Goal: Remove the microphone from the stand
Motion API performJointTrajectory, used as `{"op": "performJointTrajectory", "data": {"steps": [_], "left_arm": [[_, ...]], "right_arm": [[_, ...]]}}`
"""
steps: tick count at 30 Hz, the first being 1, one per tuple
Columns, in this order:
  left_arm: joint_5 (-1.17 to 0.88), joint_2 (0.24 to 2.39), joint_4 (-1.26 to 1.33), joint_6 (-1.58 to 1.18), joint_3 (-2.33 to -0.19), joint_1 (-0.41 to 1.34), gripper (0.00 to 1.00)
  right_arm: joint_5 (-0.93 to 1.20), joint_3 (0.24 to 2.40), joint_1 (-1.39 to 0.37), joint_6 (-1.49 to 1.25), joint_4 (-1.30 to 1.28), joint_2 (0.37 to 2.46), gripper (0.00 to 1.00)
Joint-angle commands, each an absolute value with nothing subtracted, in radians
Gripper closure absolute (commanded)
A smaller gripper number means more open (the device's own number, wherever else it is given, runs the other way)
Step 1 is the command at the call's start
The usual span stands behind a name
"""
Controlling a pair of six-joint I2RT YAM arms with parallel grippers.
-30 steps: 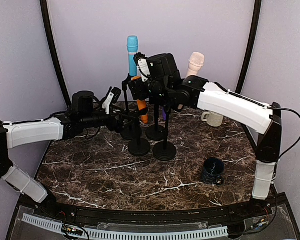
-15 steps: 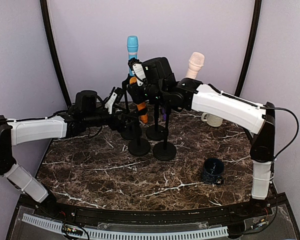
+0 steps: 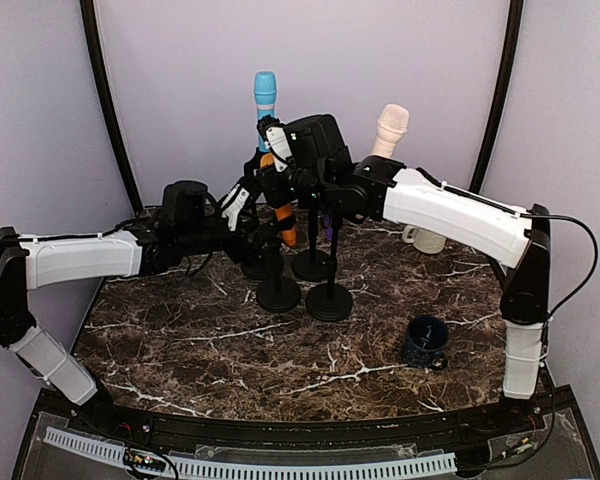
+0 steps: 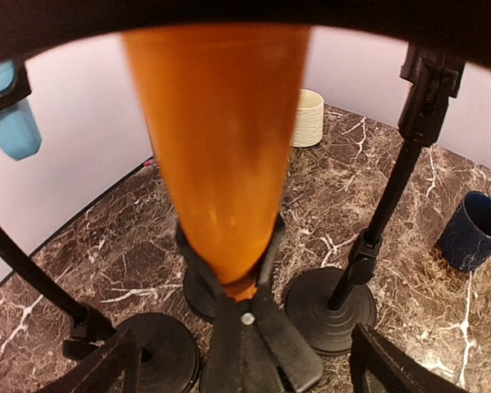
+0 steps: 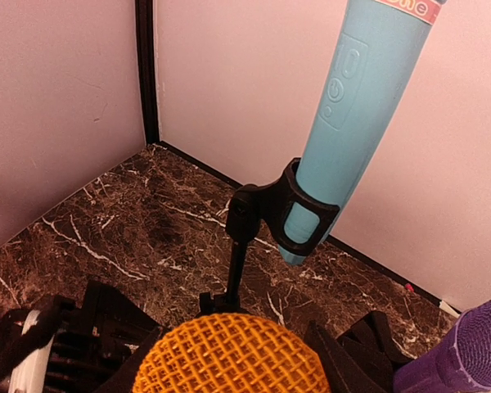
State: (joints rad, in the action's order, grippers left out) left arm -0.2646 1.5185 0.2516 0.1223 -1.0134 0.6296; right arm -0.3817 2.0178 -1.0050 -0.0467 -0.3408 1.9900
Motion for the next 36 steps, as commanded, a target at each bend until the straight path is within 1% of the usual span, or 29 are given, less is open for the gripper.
{"op": "performJointTrajectory", "data": {"steps": [1,11,13,14,15,17,18,19,21,23,27,32,33,34,35,36], "left_arm": [[-0.129,1.517,0.236,0.199,-1.044,0.674,0.11],[-0.078,1.510,0.246,0.186,-1.037,0.682,0.23],[-0.077,1.506,0.246,0.188,-1.036,0.683,0.29],[-0.078,1.504,0.245,0.187,-1.034,0.683,0.34],[-0.080,1.503,0.245,0.187,-1.033,0.683,0.37],[-0.086,1.502,0.237,0.187,-1.034,0.683,0.54],[-0.091,1.502,0.230,0.186,-1.036,0.683,0.59],[-0.093,1.503,0.227,0.186,-1.037,0.683,0.66],[-0.100,1.503,0.221,0.182,-1.034,0.683,0.75],[-0.104,1.503,0.221,0.178,-1.031,0.685,0.78],[-0.105,1.501,0.220,0.170,-1.023,0.684,0.81],[-0.106,1.501,0.216,0.150,-1.014,0.684,0.81],[-0.103,1.505,0.213,0.142,-1.014,0.684,0.79],[-0.101,1.506,0.212,0.138,-1.015,0.684,0.75],[-0.096,1.508,0.209,0.131,-1.016,0.684,0.73],[-0.095,1.509,0.206,0.126,-1.017,0.684,0.67]], "right_arm": [[-0.392,2.048,-1.011,-0.046,-0.310,1.973,0.67],[-0.396,2.048,-1.015,-0.048,-0.309,1.970,0.67],[-0.396,2.049,-1.015,-0.048,-0.307,1.968,0.67],[-0.396,2.049,-1.016,-0.048,-0.306,1.968,0.67],[-0.397,2.048,-1.017,-0.048,-0.305,1.967,0.68],[-0.399,2.049,-1.018,-0.048,-0.303,1.966,0.68],[-0.400,2.049,-1.020,-0.046,-0.302,1.965,0.68],[-0.404,2.051,-1.021,-0.044,-0.301,1.964,0.68],[-0.414,2.053,-1.024,-0.037,-0.301,1.963,0.68],[-0.426,2.054,-1.027,-0.032,-0.299,1.959,0.68],[-0.450,2.054,-1.028,-0.025,-0.288,1.942,0.68],[-0.429,2.032,-1.030,-0.024,-0.245,1.877,0.69],[-0.416,2.020,-1.032,-0.025,-0.230,1.856,0.69],[-0.402,2.008,-1.034,-0.023,-0.215,1.837,0.69],[-0.384,2.000,-1.036,-0.021,-0.210,1.821,0.69],[-0.364,1.994,-1.039,-0.020,-0.207,1.806,0.69]]}}
